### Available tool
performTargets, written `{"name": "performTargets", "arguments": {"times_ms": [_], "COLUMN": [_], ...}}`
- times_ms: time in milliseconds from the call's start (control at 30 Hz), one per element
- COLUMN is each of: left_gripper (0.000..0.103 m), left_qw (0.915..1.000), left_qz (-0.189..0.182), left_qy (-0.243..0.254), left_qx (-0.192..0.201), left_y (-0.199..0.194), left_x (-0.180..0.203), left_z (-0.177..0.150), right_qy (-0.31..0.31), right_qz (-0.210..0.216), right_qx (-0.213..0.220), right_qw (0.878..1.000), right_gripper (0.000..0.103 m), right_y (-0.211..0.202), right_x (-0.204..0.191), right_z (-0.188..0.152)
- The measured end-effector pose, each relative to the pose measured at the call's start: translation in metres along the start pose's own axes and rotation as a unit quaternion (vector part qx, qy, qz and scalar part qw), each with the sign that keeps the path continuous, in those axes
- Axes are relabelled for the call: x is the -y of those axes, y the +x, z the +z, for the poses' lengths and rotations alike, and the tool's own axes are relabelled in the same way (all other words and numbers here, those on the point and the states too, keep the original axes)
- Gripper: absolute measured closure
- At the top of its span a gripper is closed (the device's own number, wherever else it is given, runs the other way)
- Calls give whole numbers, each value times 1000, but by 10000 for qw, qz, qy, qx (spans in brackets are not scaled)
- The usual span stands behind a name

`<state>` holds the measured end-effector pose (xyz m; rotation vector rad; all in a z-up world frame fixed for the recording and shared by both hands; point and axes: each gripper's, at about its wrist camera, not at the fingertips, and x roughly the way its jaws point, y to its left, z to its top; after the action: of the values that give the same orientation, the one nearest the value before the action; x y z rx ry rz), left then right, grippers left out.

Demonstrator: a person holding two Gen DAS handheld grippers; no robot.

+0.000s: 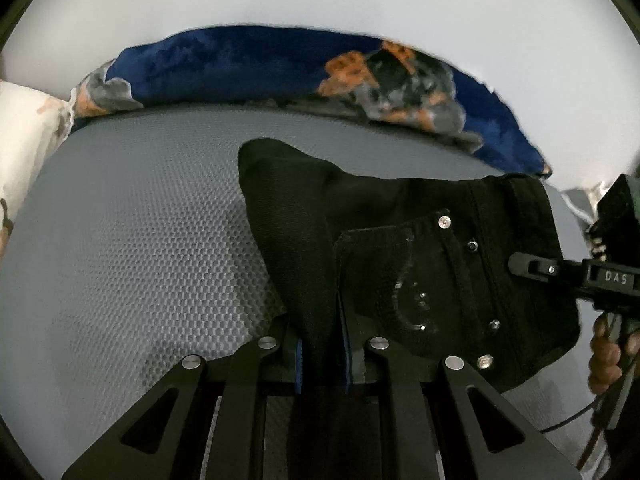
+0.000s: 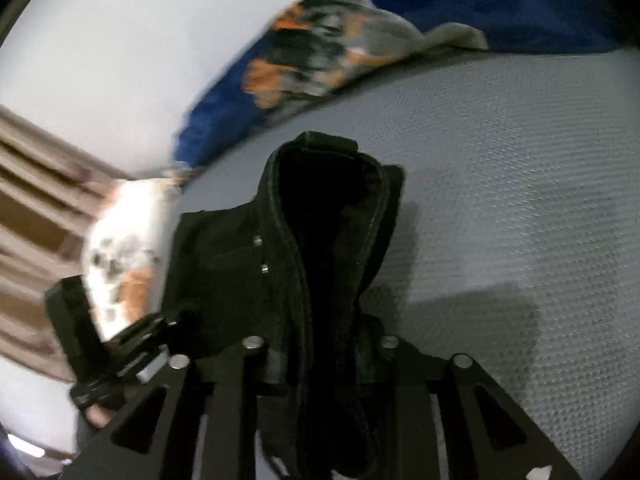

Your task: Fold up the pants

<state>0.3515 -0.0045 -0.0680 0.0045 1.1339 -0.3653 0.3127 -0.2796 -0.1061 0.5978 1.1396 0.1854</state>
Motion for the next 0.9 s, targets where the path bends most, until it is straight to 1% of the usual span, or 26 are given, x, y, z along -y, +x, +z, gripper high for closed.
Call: {"name": "performTargets", "arguments": {"times_ms": [33,67,133,200,300,367,433,533,600,733,833,867,900], "left_gripper": [73,61,57,55,51,49,47,42,41,41,35,34,34], "left_qw": [9998,9994,9991,9986,9975,9972,9970,9965,9960,9939,9909,9901,9890], "left_qz": [189,345,421,498,644,693,727,811,877,1069,1281,1328,1383], "left_qy": [16,3,-23,120,224,210,166,80,25,7,-20,-42,-72], "left_qx": [-68,-101,-55,123,175,184,197,197,181,286,415,456,524], "left_y": [7,13,20,17,14,12,8,0,-8,-29,-46,-52,-61], "left_x": [-1,-3,-8,-5,-2,-1,0,1,1,6,13,15,19], "left_z": [-3,-7,-17,-23,-27,-31,-36,-49,-59,-77,-90,-94,-101], "right_qy": [-131,-249,-345,-400,-330,-391,-457,-520,-639,-943,-1169,-1233,-1294], "right_qz": [-387,-700,-815,-881,-878,-958,-1047,-1116,-1267,-1611,-1748,-1795,-1846], "right_qx": [17,5,82,169,210,298,390,522,593,867,1006,1048,1090], "right_qw": [9992,9972,9960,9952,9954,9942,9927,9910,9881,9786,9724,9704,9681], "right_gripper": [64,59,57,52,50,48,48,47,40,37,34,30,28], "right_y": [5,10,13,11,5,-1,-7,-18,-27,-46,-59,-63,-66], "right_x": [-1,0,5,9,12,11,8,2,-5,-24,-41,-46,-52], "right_z": [-3,-7,-17,-25,-32,-39,-48,-60,-69,-87,-106,-112,-119]}}
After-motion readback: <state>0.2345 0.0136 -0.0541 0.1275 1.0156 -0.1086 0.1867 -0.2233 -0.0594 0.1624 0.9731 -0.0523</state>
